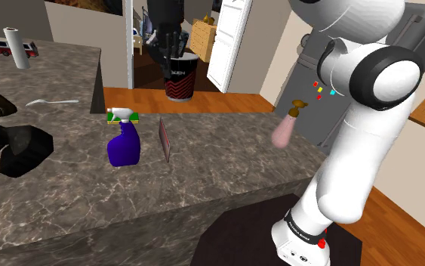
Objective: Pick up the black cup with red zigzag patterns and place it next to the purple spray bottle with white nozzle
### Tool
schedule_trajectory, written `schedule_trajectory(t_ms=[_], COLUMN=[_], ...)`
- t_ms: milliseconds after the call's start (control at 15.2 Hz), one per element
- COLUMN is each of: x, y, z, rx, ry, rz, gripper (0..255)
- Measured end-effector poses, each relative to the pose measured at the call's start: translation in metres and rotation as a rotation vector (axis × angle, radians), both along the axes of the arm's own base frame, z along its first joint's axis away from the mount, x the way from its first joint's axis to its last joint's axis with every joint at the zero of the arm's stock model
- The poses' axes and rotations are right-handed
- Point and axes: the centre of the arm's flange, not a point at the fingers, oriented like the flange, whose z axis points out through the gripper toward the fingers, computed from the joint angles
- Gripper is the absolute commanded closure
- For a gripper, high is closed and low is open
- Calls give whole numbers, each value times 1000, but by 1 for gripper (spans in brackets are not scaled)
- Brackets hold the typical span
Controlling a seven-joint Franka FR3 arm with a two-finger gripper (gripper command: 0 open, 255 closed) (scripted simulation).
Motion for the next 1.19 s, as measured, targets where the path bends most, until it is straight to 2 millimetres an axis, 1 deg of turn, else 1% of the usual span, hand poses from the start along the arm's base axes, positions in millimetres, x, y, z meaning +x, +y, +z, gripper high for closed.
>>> schedule_trajectory(t_ms=[66, 132, 264, 792, 1188], x=[7, 12, 13, 17, 15], y=[14, 21, 26, 27, 27], z=[2, -1, -10, -50, -83], rx=[1, 1, 1, 1, 1], ry=[-1, 0, 1, 1, 1], rz=[2, -1, -3, -4, -4], gripper=[255, 255, 255, 255, 255])
